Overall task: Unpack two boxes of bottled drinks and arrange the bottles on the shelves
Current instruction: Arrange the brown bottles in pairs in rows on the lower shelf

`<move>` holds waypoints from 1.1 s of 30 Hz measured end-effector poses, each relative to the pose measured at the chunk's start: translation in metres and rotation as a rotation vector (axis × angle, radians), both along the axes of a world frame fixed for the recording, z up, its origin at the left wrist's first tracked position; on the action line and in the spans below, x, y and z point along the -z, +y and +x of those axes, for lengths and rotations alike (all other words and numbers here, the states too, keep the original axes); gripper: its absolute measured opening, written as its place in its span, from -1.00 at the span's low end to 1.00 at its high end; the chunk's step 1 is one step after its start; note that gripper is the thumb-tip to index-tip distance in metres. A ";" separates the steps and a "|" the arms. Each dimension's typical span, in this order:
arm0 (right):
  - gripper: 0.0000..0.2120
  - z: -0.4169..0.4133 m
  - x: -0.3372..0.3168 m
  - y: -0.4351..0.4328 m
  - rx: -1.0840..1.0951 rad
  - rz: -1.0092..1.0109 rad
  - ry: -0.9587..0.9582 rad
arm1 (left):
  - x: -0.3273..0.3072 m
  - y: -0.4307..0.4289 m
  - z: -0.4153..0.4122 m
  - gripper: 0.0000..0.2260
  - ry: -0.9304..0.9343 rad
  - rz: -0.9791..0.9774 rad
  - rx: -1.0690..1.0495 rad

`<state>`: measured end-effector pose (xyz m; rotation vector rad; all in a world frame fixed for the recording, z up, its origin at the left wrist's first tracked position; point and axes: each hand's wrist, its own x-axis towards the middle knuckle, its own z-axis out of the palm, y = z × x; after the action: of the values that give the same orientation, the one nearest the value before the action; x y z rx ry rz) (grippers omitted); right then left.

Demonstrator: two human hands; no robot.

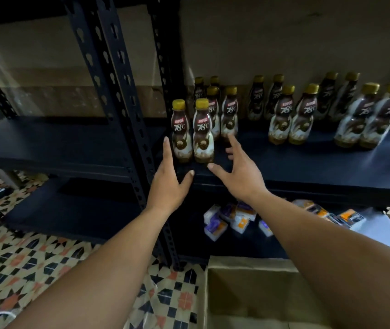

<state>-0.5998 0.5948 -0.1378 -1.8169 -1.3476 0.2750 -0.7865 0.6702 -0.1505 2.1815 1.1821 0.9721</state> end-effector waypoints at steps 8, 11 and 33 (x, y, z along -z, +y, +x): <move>-0.56 0.008 0.043 -0.115 0.000 -0.024 -0.199 | 0.061 -0.093 0.013 -0.42 0.049 -0.058 0.094; -0.63 0.026 0.067 -0.158 0.077 -0.122 -0.142 | 0.082 -0.123 0.027 -0.51 0.131 -0.253 0.236; -0.45 0.014 0.324 -0.375 0.087 -1.061 0.269 | 0.346 -0.318 0.000 -0.52 0.496 -1.027 0.252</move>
<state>-0.5861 0.2200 -0.4622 -2.5267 -0.9644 1.3271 -0.7863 0.3525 -0.4963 1.6361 1.1782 -0.3048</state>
